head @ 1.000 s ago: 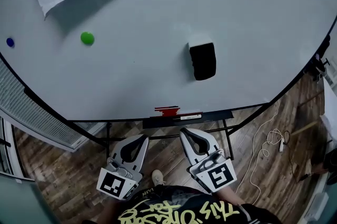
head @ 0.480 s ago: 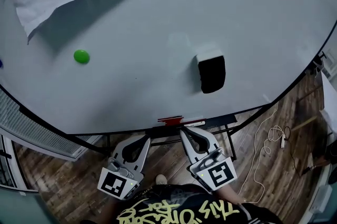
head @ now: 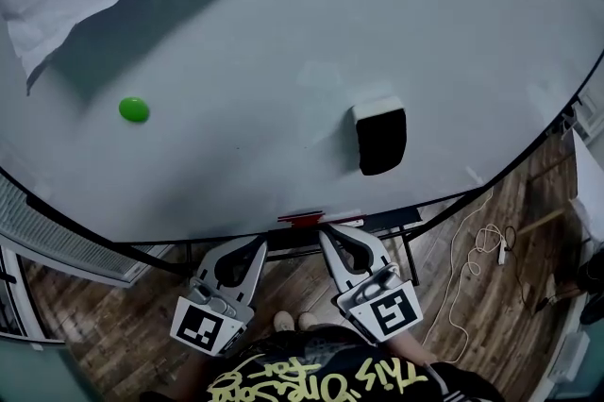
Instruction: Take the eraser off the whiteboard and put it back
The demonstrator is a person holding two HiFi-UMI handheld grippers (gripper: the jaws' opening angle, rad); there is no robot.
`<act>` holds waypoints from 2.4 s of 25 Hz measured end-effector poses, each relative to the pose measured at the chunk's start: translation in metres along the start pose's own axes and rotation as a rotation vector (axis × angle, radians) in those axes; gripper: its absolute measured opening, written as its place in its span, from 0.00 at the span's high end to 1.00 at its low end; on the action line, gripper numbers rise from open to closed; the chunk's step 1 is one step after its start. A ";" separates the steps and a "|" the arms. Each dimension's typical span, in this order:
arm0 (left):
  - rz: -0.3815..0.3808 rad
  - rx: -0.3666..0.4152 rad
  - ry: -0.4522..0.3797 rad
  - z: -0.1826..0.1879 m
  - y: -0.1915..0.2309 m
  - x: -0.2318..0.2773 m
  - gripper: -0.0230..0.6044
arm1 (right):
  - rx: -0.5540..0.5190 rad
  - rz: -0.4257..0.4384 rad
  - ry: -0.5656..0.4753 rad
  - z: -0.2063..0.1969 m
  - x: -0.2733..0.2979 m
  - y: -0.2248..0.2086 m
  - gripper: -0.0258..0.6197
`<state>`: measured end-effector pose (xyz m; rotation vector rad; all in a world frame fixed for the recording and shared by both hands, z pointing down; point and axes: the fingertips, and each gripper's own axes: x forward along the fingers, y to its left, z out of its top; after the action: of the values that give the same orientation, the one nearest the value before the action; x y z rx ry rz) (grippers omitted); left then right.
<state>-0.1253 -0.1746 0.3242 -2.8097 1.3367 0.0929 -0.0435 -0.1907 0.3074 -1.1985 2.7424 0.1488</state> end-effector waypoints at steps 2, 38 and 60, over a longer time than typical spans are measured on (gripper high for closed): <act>0.013 0.000 0.002 -0.001 -0.003 0.002 0.95 | 0.002 0.011 0.000 0.001 -0.001 -0.003 0.94; 0.050 -0.023 -0.007 -0.003 -0.027 -0.002 0.95 | -0.092 -0.100 -0.042 0.067 -0.014 -0.041 0.94; 0.069 -0.024 -0.006 -0.005 -0.024 -0.007 0.95 | -0.205 -0.161 -0.095 0.109 -0.007 -0.060 0.66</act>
<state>-0.1112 -0.1544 0.3294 -2.7802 1.4405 0.1198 0.0155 -0.2105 0.1990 -1.4172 2.5857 0.4648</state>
